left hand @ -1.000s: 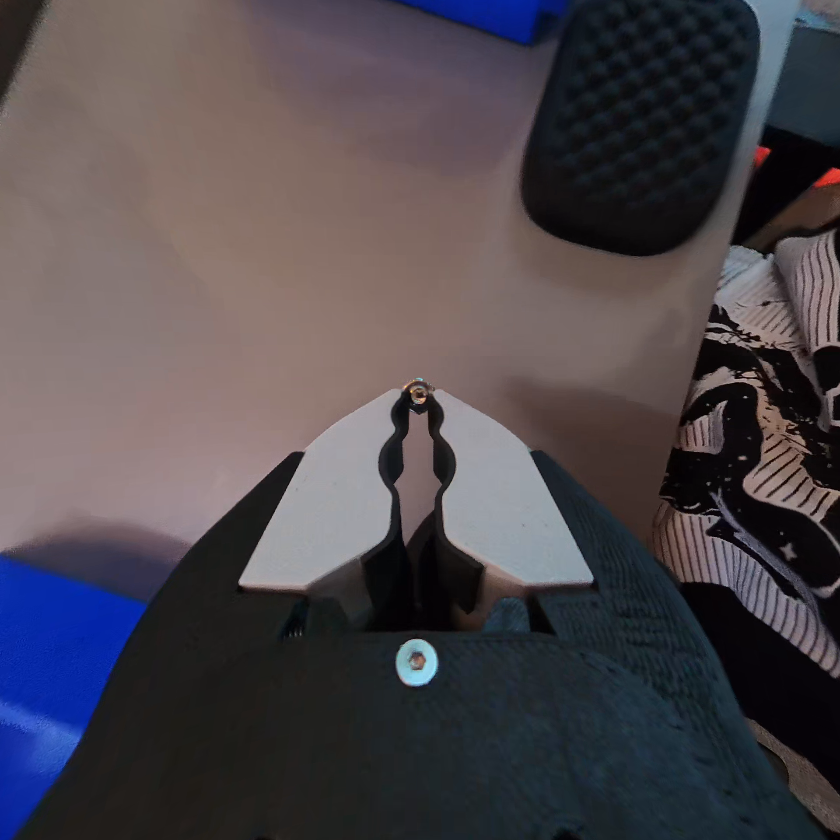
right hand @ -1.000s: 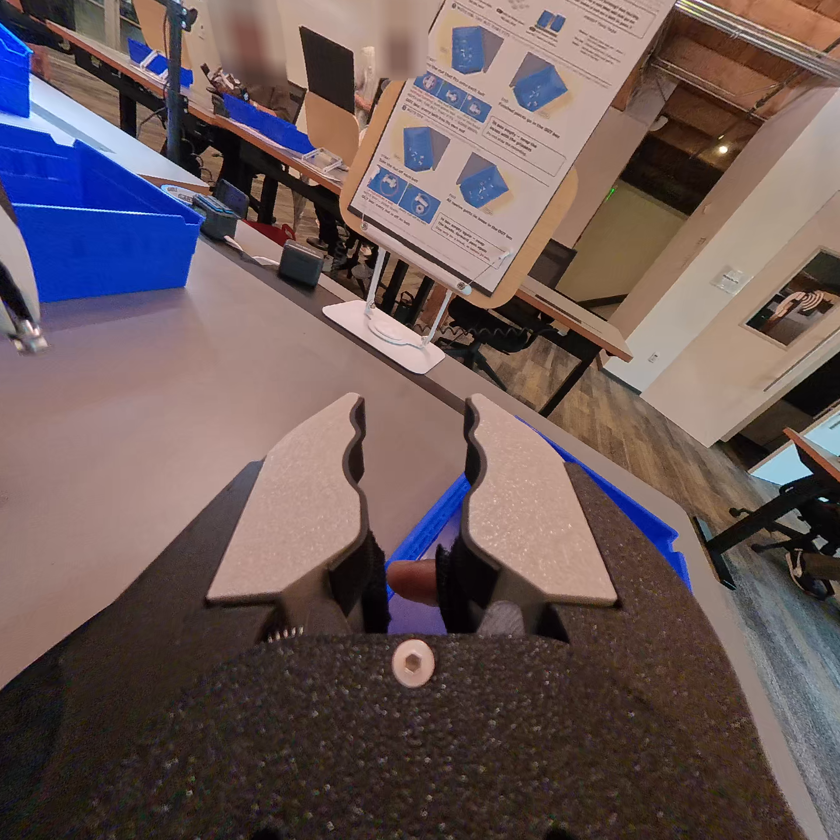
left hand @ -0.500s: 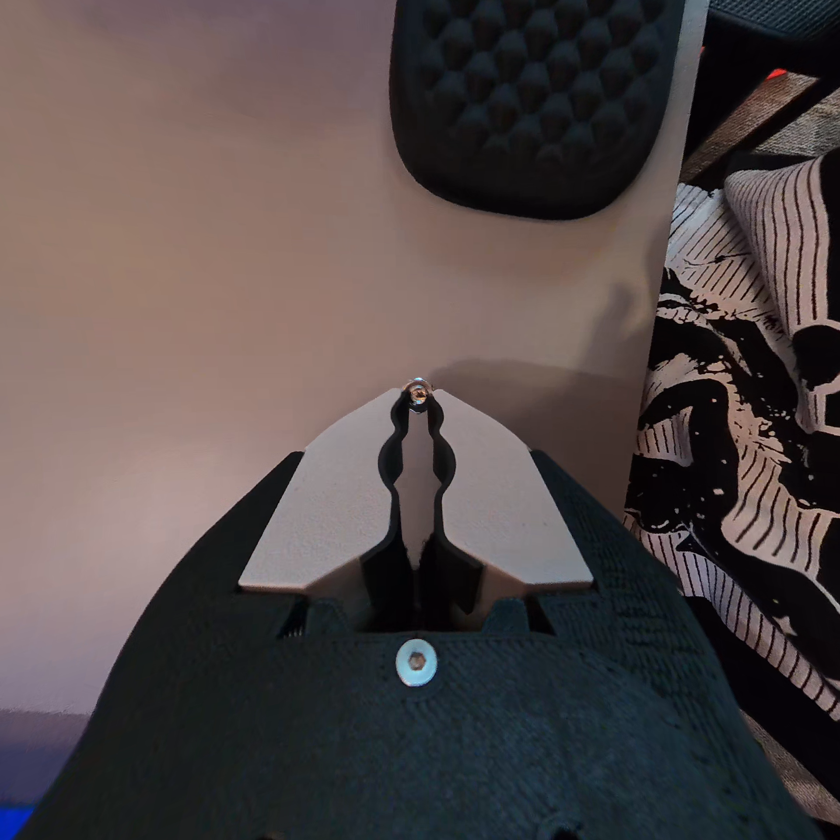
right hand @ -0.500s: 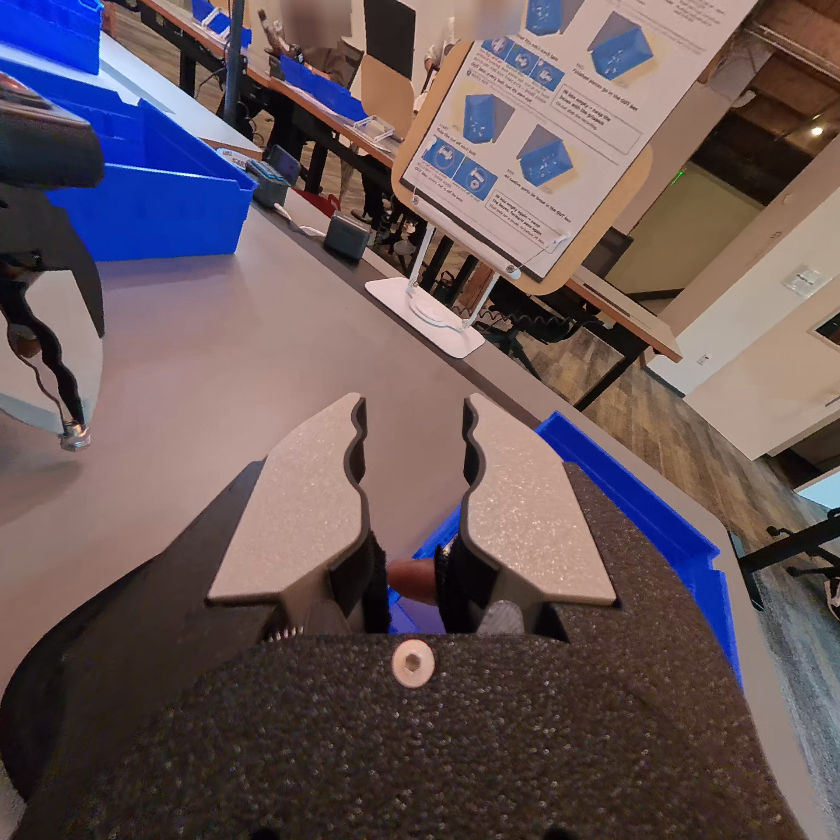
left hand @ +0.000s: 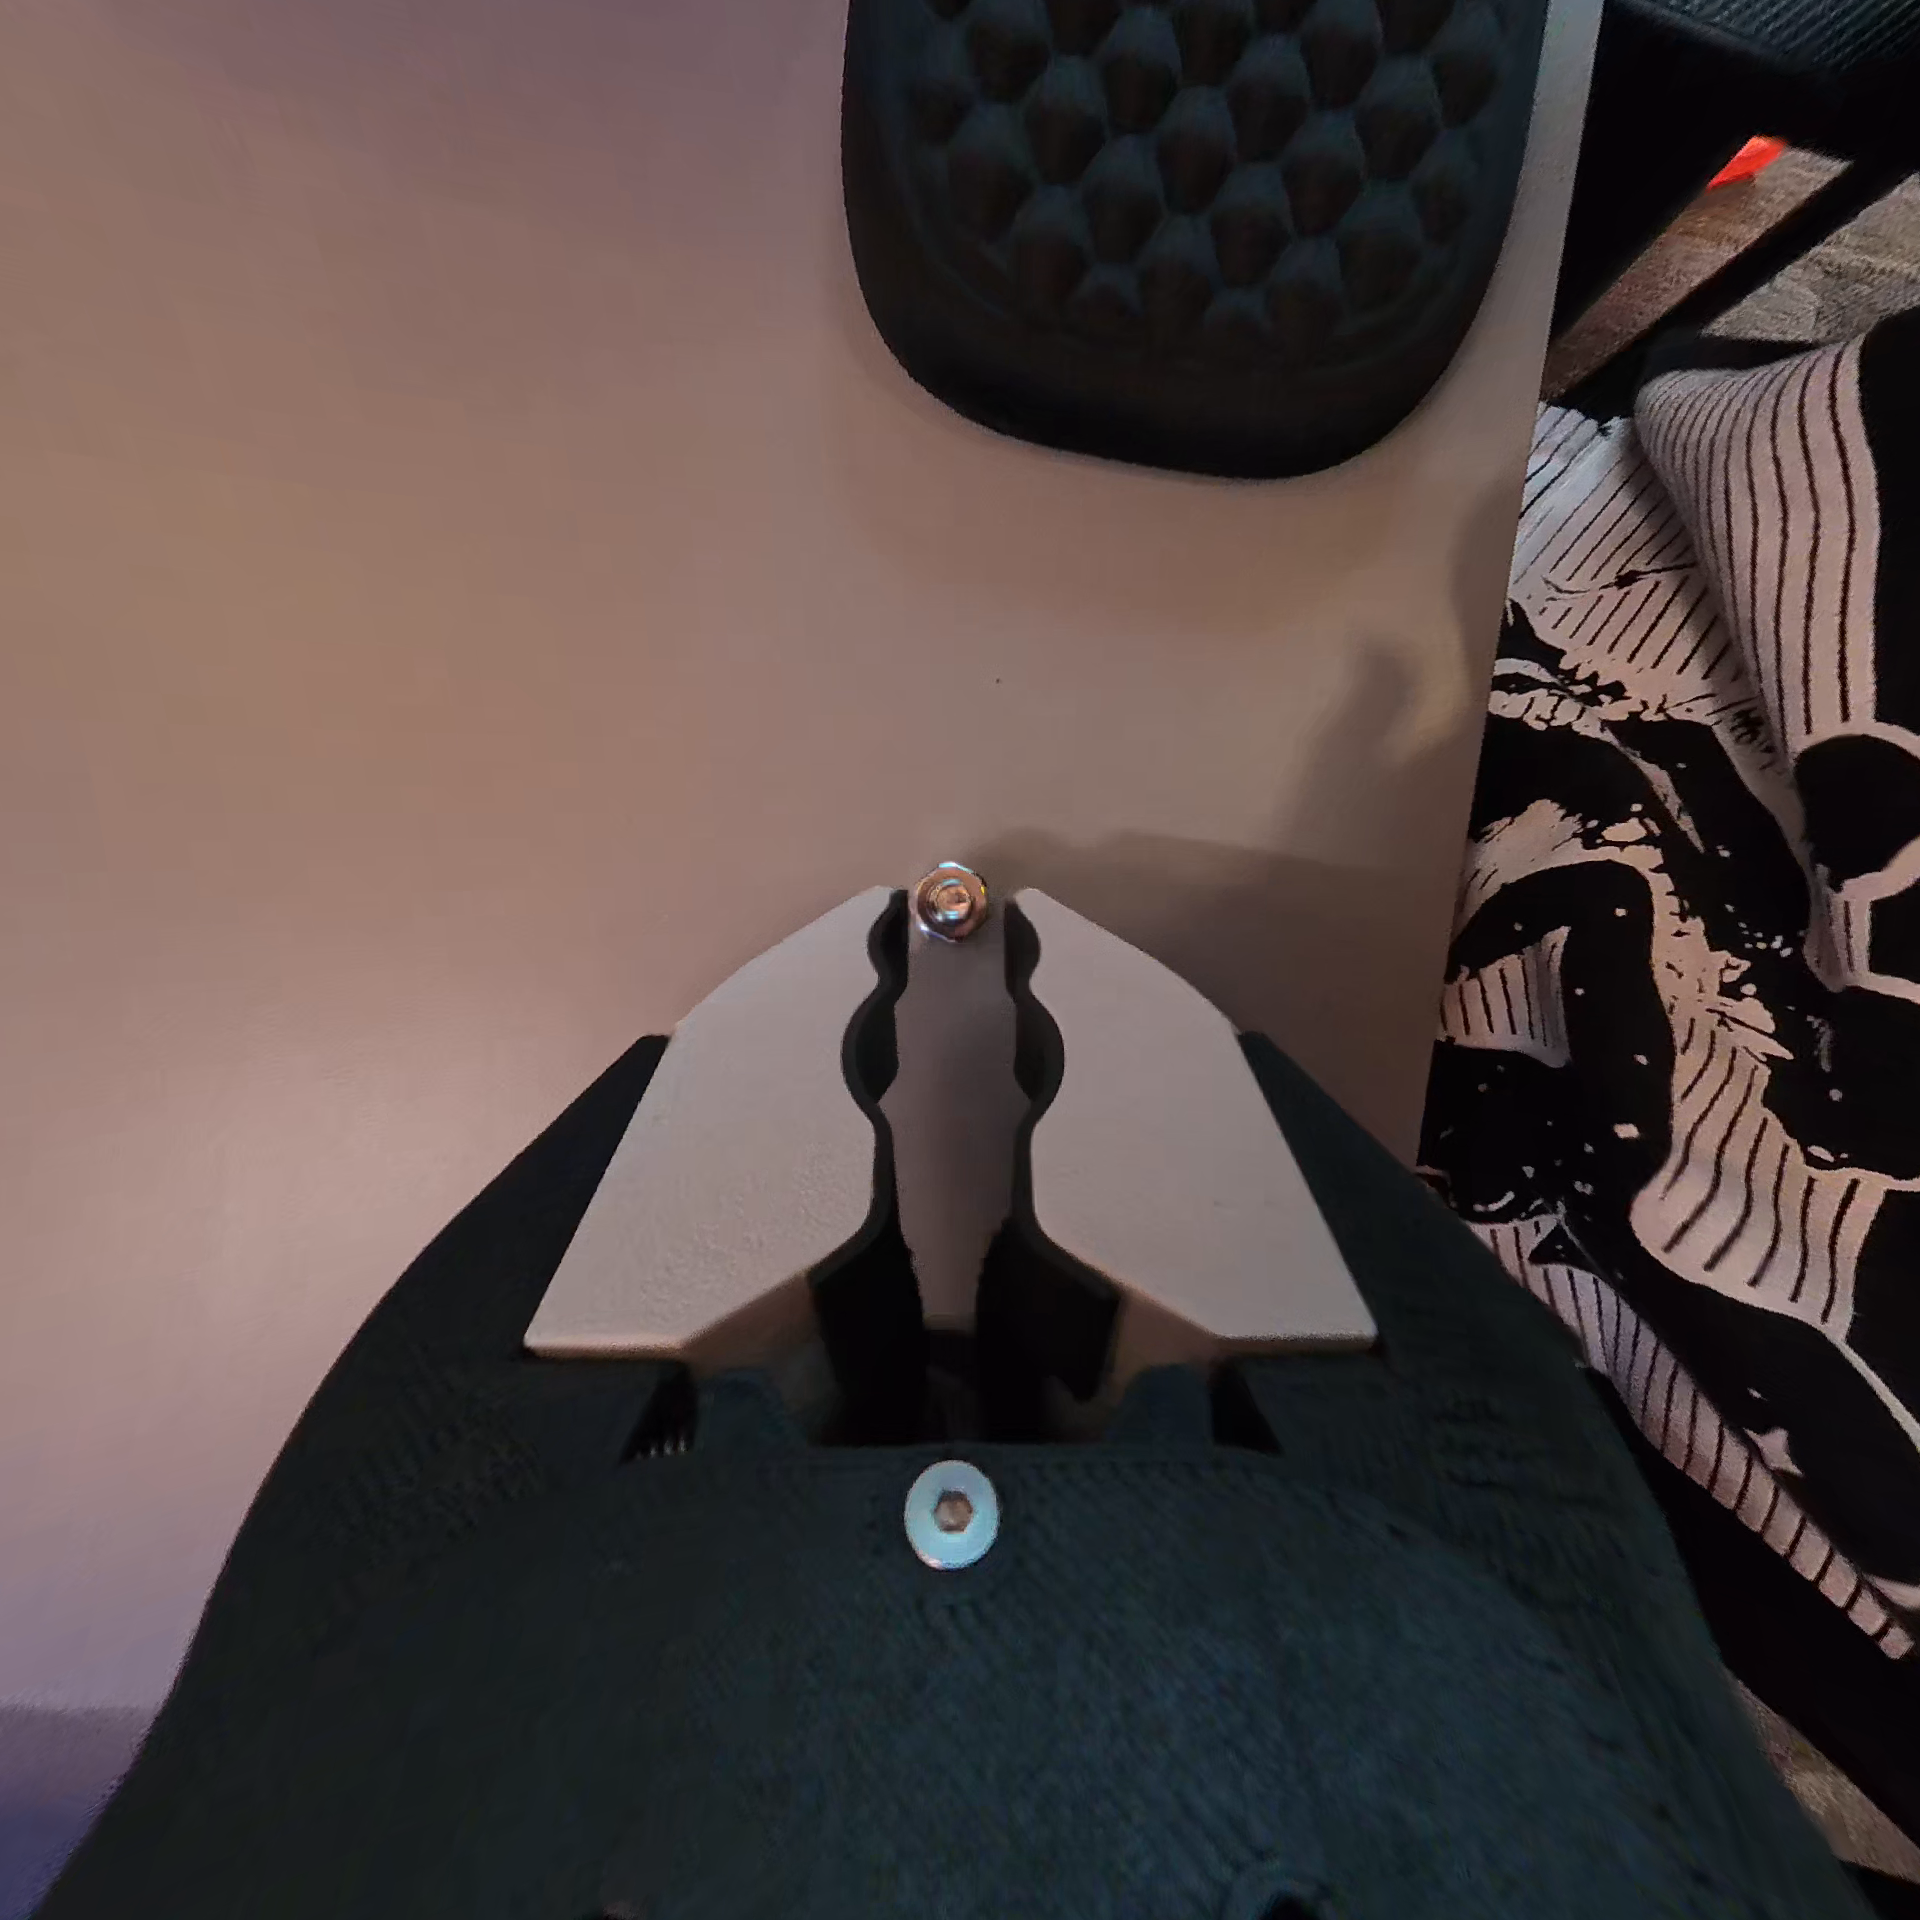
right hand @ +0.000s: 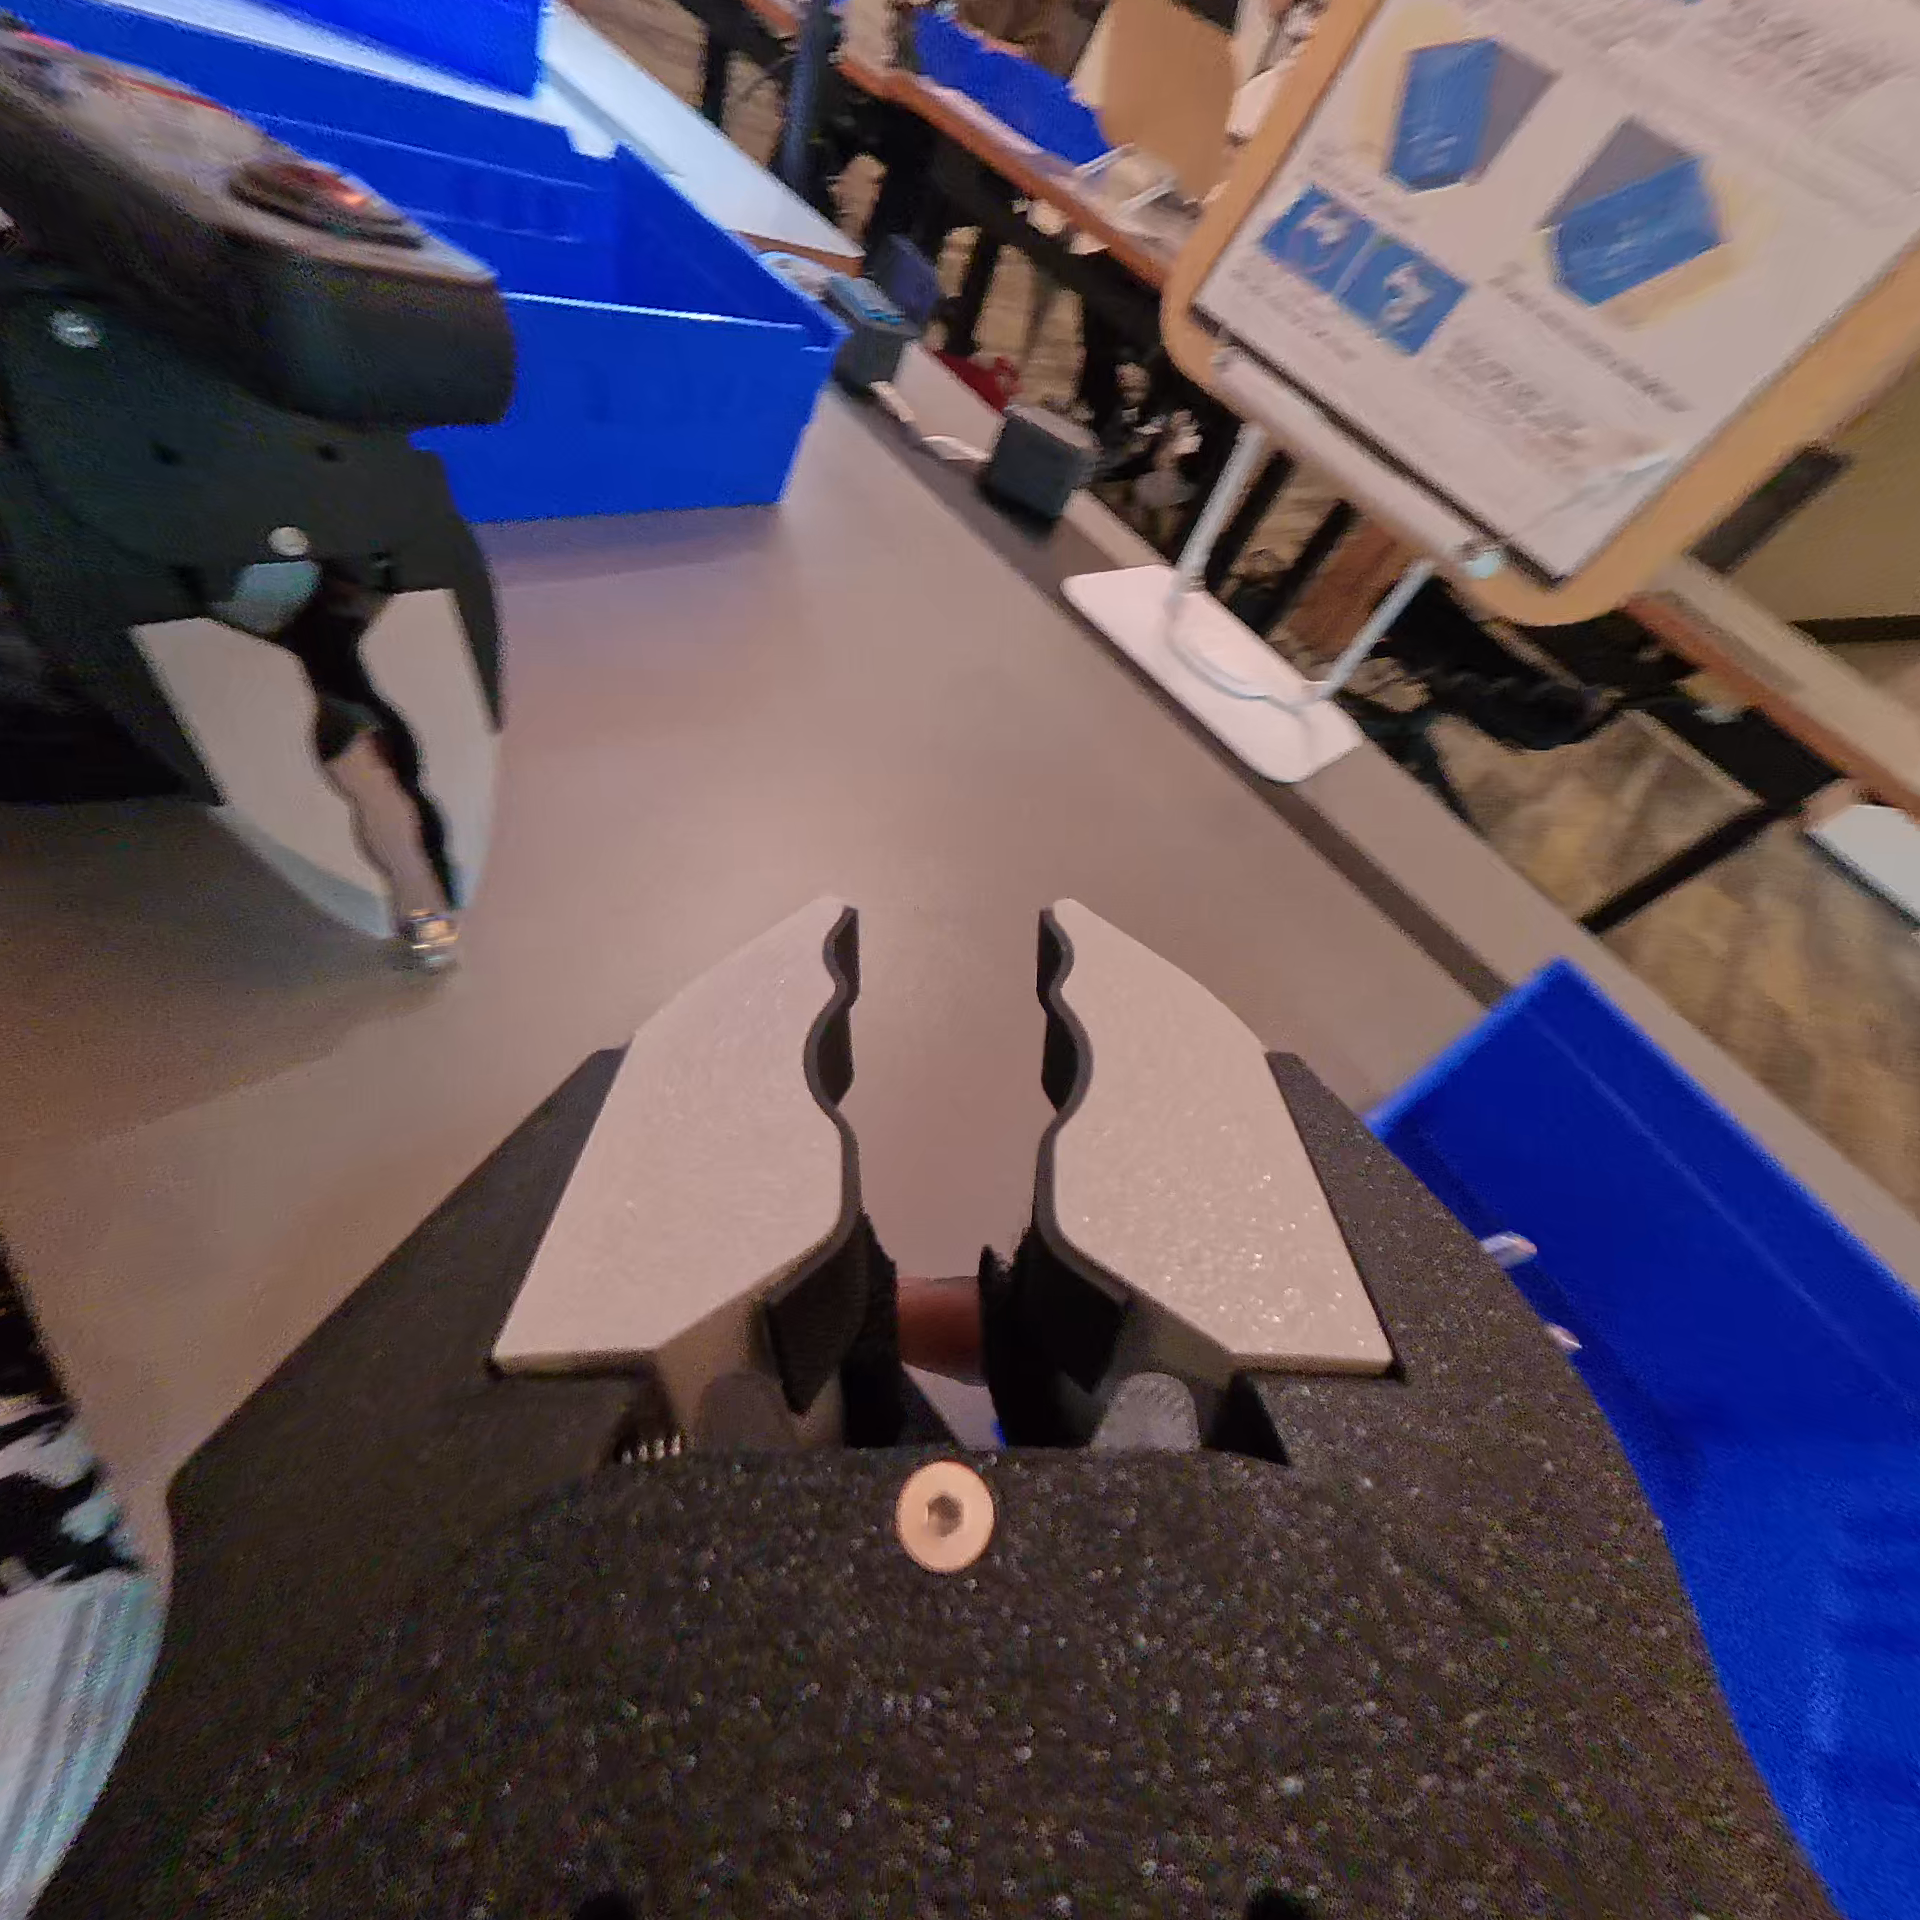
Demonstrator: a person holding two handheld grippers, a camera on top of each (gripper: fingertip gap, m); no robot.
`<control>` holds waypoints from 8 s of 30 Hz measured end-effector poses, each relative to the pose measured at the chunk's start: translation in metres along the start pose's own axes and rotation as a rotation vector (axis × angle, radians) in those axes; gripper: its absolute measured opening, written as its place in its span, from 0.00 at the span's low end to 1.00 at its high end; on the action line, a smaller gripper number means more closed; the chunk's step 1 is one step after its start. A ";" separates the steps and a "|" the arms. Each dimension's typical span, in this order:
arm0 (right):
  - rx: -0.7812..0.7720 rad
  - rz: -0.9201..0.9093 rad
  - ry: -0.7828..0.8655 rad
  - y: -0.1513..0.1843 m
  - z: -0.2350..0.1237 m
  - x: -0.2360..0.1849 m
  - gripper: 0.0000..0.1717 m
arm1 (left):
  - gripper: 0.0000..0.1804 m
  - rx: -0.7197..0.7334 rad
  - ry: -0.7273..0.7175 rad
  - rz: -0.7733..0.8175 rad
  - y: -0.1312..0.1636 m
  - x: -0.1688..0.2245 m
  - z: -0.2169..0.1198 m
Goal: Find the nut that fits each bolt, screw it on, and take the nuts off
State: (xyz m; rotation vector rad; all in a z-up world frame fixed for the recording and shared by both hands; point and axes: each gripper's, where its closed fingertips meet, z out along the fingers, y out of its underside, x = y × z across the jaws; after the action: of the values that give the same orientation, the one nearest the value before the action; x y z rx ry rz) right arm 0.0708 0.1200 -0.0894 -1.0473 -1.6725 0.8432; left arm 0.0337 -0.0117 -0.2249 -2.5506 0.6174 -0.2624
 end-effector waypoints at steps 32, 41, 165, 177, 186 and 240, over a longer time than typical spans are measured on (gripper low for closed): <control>-0.298 -0.046 -0.672 0.050 0.091 -0.157 0.04 | 0.26 1.031 -0.372 -0.118 -0.024 -0.007 -0.106; -0.054 -0.016 -0.721 -0.026 0.054 -0.141 0.05 | 0.26 0.744 -0.396 0.010 -0.036 0.009 -0.061; 0.287 0.345 -0.578 -0.060 0.044 -0.118 0.27 | 0.08 1.032 -0.302 -0.047 -0.057 0.023 -0.087; 0.256 0.342 -0.589 -0.059 0.053 -0.126 0.30 | 0.08 1.049 -0.327 -0.053 -0.056 0.021 -0.091; 0.289 0.335 -0.561 -0.060 0.045 -0.116 0.20 | 0.08 1.053 -0.313 -0.054 -0.055 0.021 -0.091; 0.119 0.201 -0.640 -0.053 0.048 -0.141 0.14 | 0.08 0.856 -0.486 0.037 -0.048 0.012 -0.073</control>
State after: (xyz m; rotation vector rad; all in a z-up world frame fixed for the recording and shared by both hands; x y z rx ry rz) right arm 0.0361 -0.0333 -0.1078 -0.9244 -2.0202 1.5080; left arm 0.0411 -0.0111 -0.1370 -1.6773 0.2686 0.1012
